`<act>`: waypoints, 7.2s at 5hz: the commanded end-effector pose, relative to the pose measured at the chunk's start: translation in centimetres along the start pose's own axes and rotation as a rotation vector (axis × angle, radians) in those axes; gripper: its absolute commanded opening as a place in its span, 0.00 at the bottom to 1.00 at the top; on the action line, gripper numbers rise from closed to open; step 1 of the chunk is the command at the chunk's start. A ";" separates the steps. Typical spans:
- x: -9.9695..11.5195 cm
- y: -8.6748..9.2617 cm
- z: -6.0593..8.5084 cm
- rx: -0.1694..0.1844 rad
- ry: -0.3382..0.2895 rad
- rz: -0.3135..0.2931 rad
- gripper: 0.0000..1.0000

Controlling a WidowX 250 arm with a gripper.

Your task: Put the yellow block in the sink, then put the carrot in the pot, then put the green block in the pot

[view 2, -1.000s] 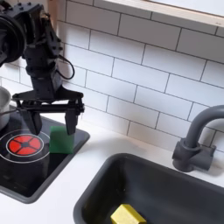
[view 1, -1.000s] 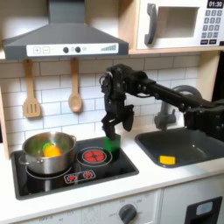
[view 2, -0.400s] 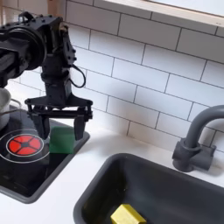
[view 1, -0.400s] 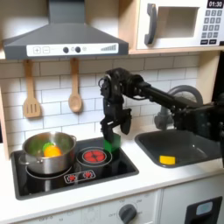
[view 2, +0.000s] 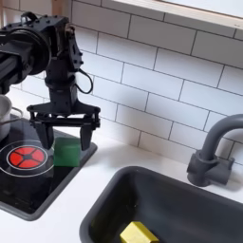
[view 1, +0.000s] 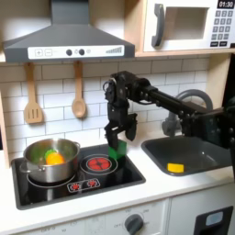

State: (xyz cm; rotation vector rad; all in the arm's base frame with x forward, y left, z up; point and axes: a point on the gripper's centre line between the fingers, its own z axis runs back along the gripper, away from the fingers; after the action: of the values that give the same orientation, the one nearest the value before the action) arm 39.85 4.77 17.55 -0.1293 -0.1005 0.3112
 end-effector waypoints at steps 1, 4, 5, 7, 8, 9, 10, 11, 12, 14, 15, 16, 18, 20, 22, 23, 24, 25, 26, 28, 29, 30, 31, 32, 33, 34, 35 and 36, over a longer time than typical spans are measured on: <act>0.1 0.4 -0.6 0.017 0.004 0.003 1.00; 0.4 0.4 -1.4 0.026 -0.007 0.006 1.00; 0.7 0.4 -1.3 0.023 -0.021 0.018 1.00; 0.6 1.1 -2.6 0.045 -0.008 0.013 1.00; 0.7 1.1 -3.2 0.069 -0.043 0.009 1.00; 0.4 1.5 -4.7 0.092 -0.029 0.012 1.00; 0.4 1.4 -4.3 0.096 -0.043 -0.002 1.00; 0.4 1.3 -4.3 0.098 -0.046 -0.001 1.00; 0.4 1.4 -4.1 0.093 -0.050 0.001 0.00; 0.3 1.3 -3.6 0.081 -0.052 -0.007 0.00; 0.0 0.7 -2.0 0.056 -0.058 -0.029 0.00; -0.7 0.9 -1.6 0.025 -0.029 -0.038 0.00; 0.1 2.9 1.9 -0.025 -0.044 0.010 0.00; 1.5 6.2 5.1 -0.022 -0.119 0.091 0.00; 2.4 9.0 5.9 -0.012 -0.142 0.170 0.00; 3.0 10.3 5.8 -0.013 -0.141 0.215 0.00; 3.4 11.9 6.0 -0.003 -0.147 0.262 0.00; 3.5 12.7 5.2 -0.003 -0.121 0.293 0.00; 3.7 14.4 4.8 0.001 -0.113 0.346 0.00; 4.0 15.6 5.4 0.004 -0.129 0.393 0.00; 3.9 15.1 5.4 0.020 -0.127 0.386 1.00; 4.1 14.8 5.5 0.020 -0.131 0.378 1.00; 3.9 14.7 5.1 0.022 -0.123 0.366 1.00; 3.8 14.0 4.6 0.025 -0.109 0.319 1.00; 3.9 11.8 4.6 0.006 -0.112 0.249 1.00; 3.3 10.0 5.4 0.003 -0.131 0.191 1.00; 2.9 10.2 4.2 0.012 -0.086 0.162 1.00; 2.3 10.6 4.0 0.029 -0.008 0.091 1.00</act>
State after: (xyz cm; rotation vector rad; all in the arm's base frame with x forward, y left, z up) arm 38.24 15.33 21.24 -0.1171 -0.1231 0.3981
